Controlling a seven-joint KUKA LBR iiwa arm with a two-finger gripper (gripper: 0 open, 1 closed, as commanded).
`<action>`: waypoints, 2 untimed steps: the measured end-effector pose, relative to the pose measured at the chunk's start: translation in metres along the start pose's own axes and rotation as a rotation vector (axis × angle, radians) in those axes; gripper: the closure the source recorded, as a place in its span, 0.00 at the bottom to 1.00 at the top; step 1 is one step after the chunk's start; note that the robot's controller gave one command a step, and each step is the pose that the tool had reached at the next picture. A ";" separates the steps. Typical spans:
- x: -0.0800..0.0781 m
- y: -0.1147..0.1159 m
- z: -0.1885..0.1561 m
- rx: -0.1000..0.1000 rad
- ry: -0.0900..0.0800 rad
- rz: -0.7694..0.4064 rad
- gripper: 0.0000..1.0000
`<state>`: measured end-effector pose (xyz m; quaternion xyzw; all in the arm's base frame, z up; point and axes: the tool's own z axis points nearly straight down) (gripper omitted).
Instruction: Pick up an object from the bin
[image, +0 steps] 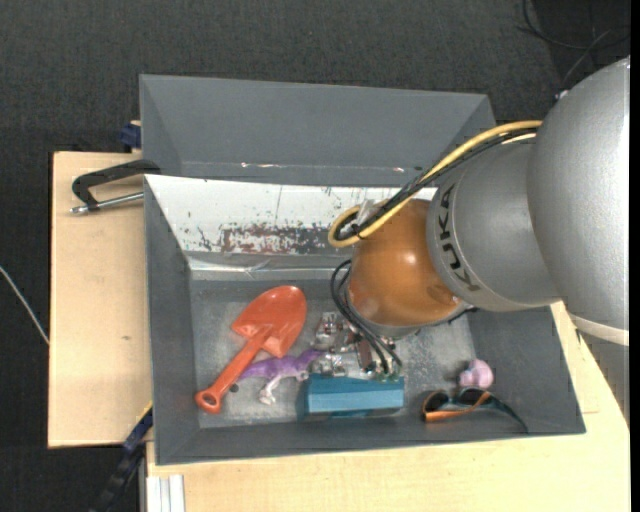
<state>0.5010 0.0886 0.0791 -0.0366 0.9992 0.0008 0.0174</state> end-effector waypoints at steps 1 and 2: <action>0.000 0.000 0.000 0.000 0.000 0.000 1.00; -0.007 0.026 -0.124 -0.001 0.032 -0.001 1.00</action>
Offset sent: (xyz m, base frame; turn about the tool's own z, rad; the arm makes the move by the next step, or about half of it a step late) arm -0.0002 0.0254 0.1232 0.0000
